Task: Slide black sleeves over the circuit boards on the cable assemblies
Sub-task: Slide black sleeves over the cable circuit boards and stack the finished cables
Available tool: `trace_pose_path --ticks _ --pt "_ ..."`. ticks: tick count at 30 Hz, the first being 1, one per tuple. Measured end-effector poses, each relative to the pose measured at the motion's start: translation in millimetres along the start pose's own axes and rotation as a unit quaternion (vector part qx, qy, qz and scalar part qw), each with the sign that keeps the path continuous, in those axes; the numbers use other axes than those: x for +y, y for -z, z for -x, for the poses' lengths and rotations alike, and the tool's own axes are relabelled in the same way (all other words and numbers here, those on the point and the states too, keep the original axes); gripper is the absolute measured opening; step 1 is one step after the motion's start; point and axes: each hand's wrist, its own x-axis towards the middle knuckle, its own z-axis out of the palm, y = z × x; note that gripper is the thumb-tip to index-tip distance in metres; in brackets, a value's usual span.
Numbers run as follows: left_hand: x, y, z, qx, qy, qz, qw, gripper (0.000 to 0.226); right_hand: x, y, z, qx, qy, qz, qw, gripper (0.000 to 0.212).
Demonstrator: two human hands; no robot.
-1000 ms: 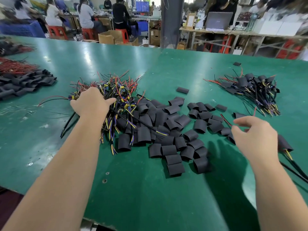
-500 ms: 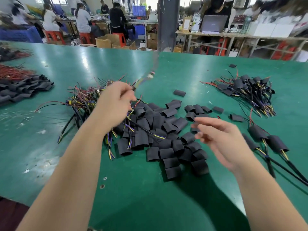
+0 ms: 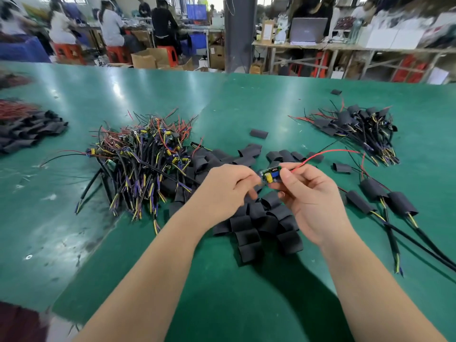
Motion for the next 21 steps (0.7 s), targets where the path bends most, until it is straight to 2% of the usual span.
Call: trace_pose_path --ticks 4,7,9,12,14,18,21 --pt "-1 -5 -8 0.047 0.064 0.133 0.988 0.01 1 4 -2 0.018 0.018 0.019 1.0 0.012" --pt "-6 -7 -5 -0.004 0.063 0.09 0.994 0.013 2 6 -3 0.028 0.038 0.099 0.994 0.016" --pt "-9 -10 -3 -0.026 0.064 0.063 0.996 0.02 4 4 -2 0.019 0.028 0.095 0.995 0.016" --pt "-14 -15 0 0.021 0.06 0.126 0.99 0.018 8 -1 -1 0.017 -0.011 0.038 0.999 0.013" --pt "-14 -15 2 0.046 0.021 0.155 0.987 0.02 8 -2 -1 0.03 -0.042 -0.009 0.999 0.012" --pt "-17 -14 5 0.071 -0.068 0.128 0.987 0.016 7 -3 -1 0.047 -0.089 -0.079 0.992 0.013" --pt "-18 -15 6 0.135 -0.111 0.065 0.983 0.008 7 -5 -2 0.045 -0.098 -0.098 0.989 0.015"
